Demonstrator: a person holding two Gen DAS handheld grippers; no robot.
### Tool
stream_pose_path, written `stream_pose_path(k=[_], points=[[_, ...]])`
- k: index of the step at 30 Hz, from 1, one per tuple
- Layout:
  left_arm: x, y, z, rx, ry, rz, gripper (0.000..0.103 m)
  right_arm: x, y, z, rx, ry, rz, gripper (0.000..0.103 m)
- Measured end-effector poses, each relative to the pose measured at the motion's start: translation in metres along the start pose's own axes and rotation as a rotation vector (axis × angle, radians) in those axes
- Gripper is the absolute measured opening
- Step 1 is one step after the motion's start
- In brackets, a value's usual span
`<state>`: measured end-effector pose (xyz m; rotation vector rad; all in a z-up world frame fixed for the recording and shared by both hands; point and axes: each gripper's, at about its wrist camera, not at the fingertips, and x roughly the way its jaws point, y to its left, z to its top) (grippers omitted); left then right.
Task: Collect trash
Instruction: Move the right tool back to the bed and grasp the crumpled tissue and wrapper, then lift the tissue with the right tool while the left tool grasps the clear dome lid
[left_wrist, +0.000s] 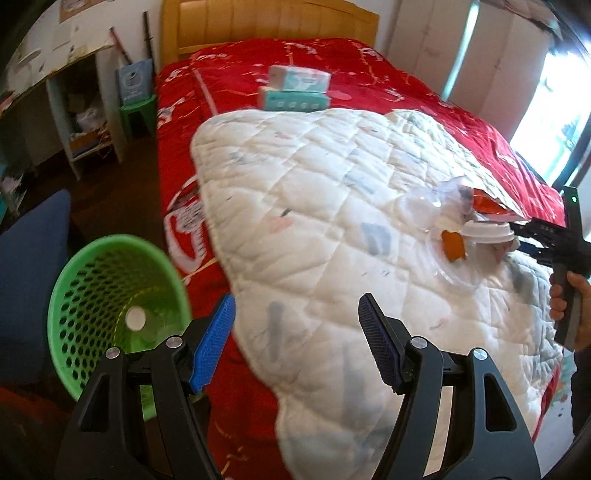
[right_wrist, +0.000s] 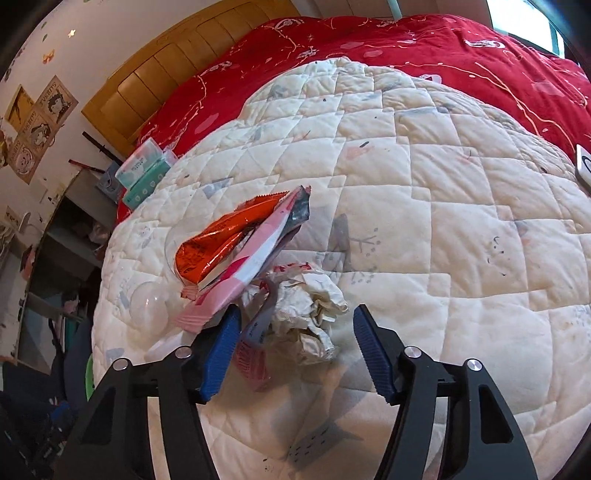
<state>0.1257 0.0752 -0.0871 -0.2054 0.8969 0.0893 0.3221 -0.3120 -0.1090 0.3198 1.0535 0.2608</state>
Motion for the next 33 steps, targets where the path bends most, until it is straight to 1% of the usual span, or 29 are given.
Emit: stream_pose_path(k=[1,3,4,8,11,17,19,20,24,28,33], points=[[0.002,-0.004,0.002,0.007,-0.003,-0.004,0.069,0.002,0.001,0.000,-0.009,0.004,-0.003,0.060],[0.007,-0.015,0.009,0.024,-0.006,-0.017,0.069,0.004,0.003,0.000,-0.021,0.005,-0.006,0.053],[0.009,-0.021,0.012,0.034,-0.007,-0.024,0.069,0.005,0.003,0.000,-0.020,0.011,0.007,0.049],[0.018,-0.039,0.025,0.070,-0.020,-0.050,0.069,0.000,0.002,-0.002,-0.022,0.003,0.012,0.043],[0.025,-0.054,0.035,0.098,-0.022,-0.080,0.069,-0.014,0.002,-0.005,-0.041,-0.016,0.000,0.042],[0.042,-0.086,0.047,0.153,-0.023,-0.109,0.072,-0.047,-0.001,-0.020,-0.109,-0.047,-0.045,0.042],[0.047,-0.093,0.049,0.165,-0.022,-0.120,0.072,-0.058,-0.006,-0.026,-0.110,-0.058,-0.051,0.042],[0.052,-0.098,0.051,0.180,-0.022,-0.114,0.072,-0.064,-0.008,-0.029,-0.115,-0.065,-0.055,0.041],[0.069,-0.111,0.058,0.211,-0.013,-0.111,0.073,-0.083,-0.017,-0.042,-0.121,-0.068,-0.051,0.041],[0.088,-0.122,0.069,0.223,0.002,-0.128,0.076,-0.099,-0.024,-0.055,-0.120,-0.074,-0.037,0.041],[0.110,-0.136,0.079,0.242,0.024,-0.136,0.076,-0.113,-0.024,-0.071,-0.124,-0.079,-0.011,0.042]])
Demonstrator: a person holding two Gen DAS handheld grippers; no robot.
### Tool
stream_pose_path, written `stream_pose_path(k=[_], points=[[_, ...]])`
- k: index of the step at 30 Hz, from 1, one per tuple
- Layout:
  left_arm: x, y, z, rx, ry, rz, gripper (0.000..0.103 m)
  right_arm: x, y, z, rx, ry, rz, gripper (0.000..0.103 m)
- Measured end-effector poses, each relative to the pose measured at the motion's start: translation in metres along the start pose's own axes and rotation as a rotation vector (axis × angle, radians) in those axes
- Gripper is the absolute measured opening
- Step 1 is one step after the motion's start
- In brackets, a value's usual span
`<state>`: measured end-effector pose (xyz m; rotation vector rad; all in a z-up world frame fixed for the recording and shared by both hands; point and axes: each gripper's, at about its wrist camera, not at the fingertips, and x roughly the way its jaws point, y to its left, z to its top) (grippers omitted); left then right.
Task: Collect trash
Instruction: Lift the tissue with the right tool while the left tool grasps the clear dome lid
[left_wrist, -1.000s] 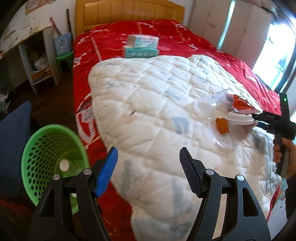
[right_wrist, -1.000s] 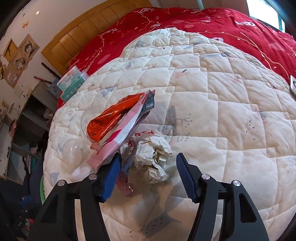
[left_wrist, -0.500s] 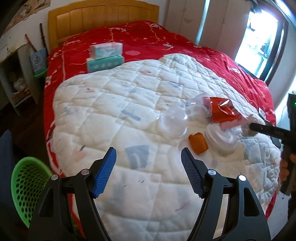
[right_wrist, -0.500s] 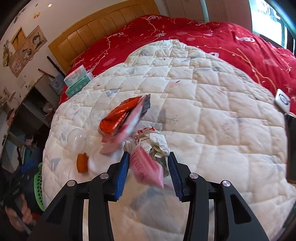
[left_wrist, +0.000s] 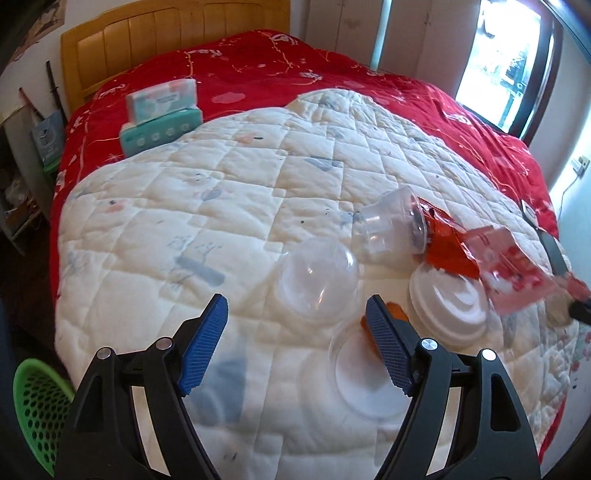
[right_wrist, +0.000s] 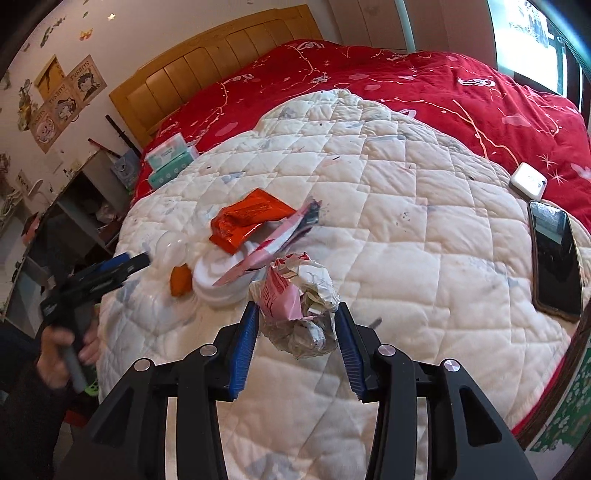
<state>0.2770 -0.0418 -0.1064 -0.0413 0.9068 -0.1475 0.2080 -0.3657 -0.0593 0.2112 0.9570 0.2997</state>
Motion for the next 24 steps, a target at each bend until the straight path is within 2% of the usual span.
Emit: stream_pose_path(k=[9,12,15,24], points=[[0.032,-0.016,0.011,0.052,0.027,0.035,0.076,-0.014,0.015,-0.022,-0.025,0.016,0.043,0.042],[0.037,-0.015,0.013,0.046,0.025,0.028,0.070,-0.017,0.024,-0.028,-0.043,0.021,0.058,0.042],[0.038,-0.015,0.013,0.038,0.018,-0.005,0.054,-0.020,0.034,-0.034,-0.054,0.024,0.074,0.042],[0.013,-0.006,0.009,0.000,-0.037,0.003,0.054,-0.024,0.054,-0.060,-0.073,0.051,0.103,0.043]])
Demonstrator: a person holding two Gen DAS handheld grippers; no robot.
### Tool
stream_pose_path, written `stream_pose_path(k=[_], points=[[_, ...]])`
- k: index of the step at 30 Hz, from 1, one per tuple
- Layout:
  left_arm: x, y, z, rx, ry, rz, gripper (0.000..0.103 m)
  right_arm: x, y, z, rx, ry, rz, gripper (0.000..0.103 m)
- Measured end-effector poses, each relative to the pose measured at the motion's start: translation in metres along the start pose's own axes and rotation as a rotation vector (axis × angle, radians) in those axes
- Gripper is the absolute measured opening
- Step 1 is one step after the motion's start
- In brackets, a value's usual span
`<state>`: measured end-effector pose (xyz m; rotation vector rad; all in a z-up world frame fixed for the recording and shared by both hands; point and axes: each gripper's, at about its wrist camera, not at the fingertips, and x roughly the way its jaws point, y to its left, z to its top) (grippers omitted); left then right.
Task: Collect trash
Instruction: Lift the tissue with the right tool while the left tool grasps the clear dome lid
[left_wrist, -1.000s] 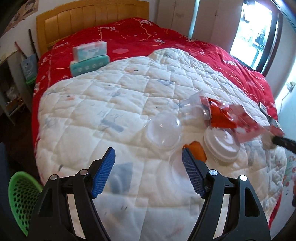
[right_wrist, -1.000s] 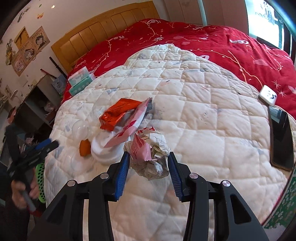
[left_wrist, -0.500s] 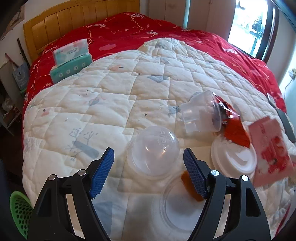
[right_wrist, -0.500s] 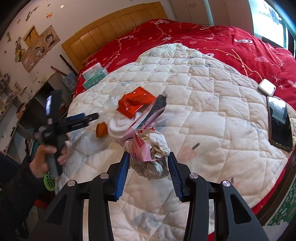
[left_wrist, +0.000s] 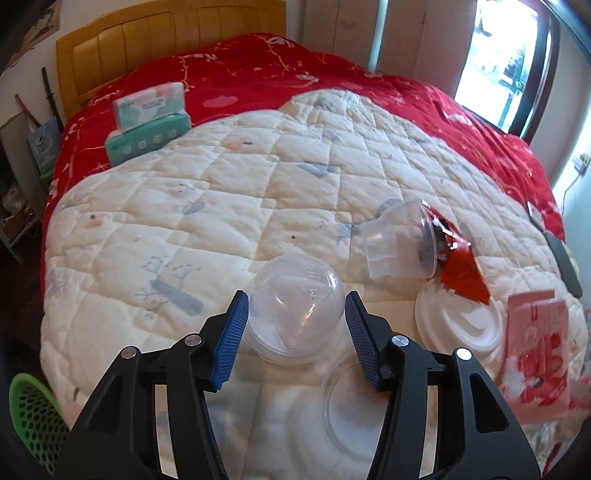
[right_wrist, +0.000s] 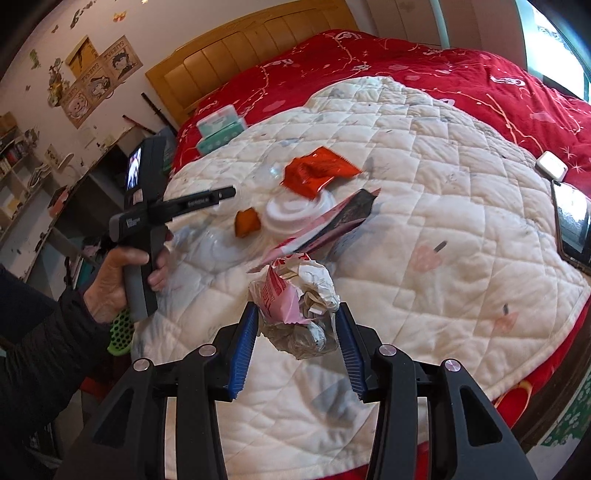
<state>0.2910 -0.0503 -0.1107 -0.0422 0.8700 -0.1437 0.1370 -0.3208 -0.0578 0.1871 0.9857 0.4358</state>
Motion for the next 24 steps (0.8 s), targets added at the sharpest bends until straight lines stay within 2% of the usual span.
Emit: stream_pose_path(k=[5,12,15,16,19,24], points=[[-0.033,0.013,-0.003,-0.037,-0.049,-0.003,0.054,0.005,0.016,-0.018,-0.023,0.035,0.011,0.043],[-0.088,0.037,-0.022,-0.084,-0.098,0.006,0.053,0.013,0.039,-0.042,-0.098,0.078,-0.049,0.047],[-0.105,0.049,-0.032,-0.104,-0.107,0.012,0.054,0.017,0.040,-0.052,-0.092,0.095,-0.052,0.055],[-0.110,0.052,-0.036,-0.112,-0.110,0.016,0.054,0.019,0.040,-0.054,-0.089,0.101,-0.051,0.063],[-0.124,0.065,-0.046,-0.142,-0.120,0.022,0.054,0.023,0.044,-0.061,-0.112,0.116,-0.079,0.066],[-0.140,0.080,-0.059,-0.162,-0.131,0.043,0.054,0.027,0.044,-0.064,-0.137,0.110,-0.126,0.066]])
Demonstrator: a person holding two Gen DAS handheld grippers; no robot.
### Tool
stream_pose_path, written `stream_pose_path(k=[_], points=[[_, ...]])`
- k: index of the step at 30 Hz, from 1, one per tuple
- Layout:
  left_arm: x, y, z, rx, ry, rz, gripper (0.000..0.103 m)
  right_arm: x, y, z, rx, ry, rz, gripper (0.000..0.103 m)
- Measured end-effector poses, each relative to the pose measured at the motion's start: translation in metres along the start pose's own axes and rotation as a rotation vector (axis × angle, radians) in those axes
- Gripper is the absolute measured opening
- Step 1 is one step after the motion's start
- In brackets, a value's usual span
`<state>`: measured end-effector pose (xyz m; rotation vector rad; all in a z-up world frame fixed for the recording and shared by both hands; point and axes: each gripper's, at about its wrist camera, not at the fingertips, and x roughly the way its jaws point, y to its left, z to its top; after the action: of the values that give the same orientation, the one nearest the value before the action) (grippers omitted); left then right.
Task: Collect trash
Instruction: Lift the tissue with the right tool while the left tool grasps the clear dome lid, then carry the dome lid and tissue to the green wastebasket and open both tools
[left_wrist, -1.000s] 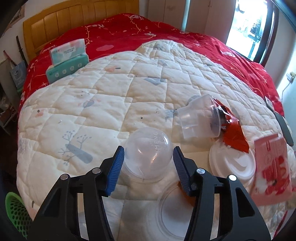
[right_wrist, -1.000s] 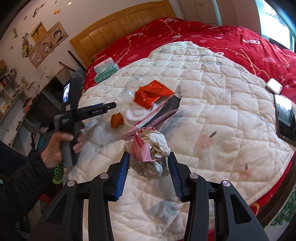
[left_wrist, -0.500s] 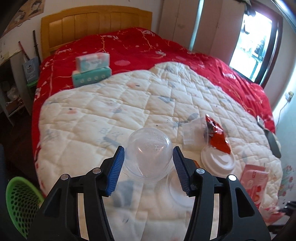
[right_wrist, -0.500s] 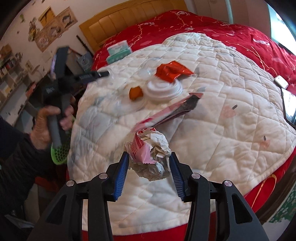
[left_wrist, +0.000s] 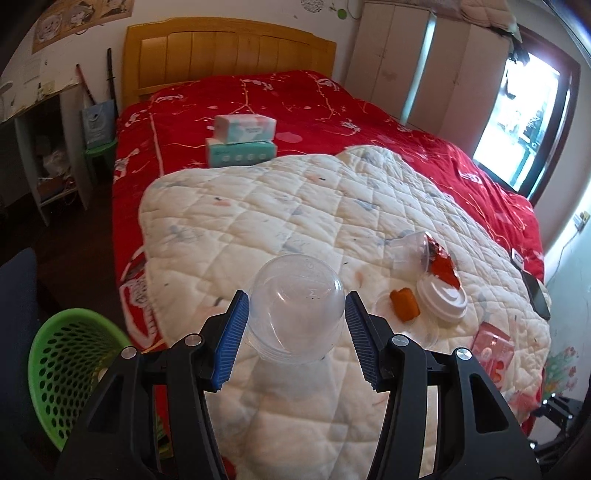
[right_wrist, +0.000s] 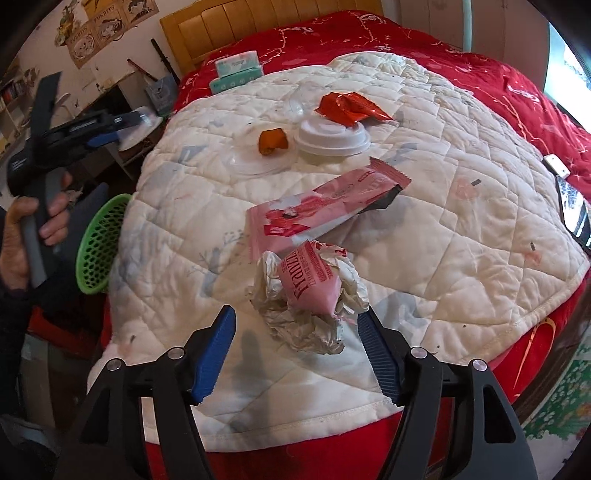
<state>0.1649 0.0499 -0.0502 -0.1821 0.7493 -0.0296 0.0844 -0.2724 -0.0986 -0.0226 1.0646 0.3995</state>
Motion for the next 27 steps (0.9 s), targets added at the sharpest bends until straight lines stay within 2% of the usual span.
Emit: stream_pose_path(k=[2,4,8,13,21,23,27], points=[[-0.004,0.004,-0.003,-0.004,-0.002,0.004,0.054,0.003,-0.004,-0.001,0.008,0.000,-0.021,0.054],[-0.007,0.007,-0.005,-0.008,-0.001,0.007,0.054,0.004,-0.007,0.000,0.017,0.007,-0.017,0.052],[-0.012,0.010,-0.010,-0.024,-0.003,0.002,0.054,-0.005,-0.007,-0.001,0.006,-0.008,-0.055,0.034],[-0.017,0.010,-0.014,-0.022,-0.008,-0.004,0.054,-0.026,-0.009,-0.002,-0.013,-0.037,-0.089,0.026],[-0.028,0.014,-0.021,-0.042,-0.013,-0.006,0.054,-0.038,-0.010,-0.009,-0.002,-0.038,-0.081,0.027],[-0.031,0.018,-0.023,-0.049,-0.014,-0.001,0.054,-0.036,-0.012,-0.009,0.019,-0.039,-0.078,0.044],[-0.039,0.023,-0.026,-0.057,-0.020,0.005,0.054,-0.025,-0.015,-0.008,0.057,-0.041,-0.071,0.045]])
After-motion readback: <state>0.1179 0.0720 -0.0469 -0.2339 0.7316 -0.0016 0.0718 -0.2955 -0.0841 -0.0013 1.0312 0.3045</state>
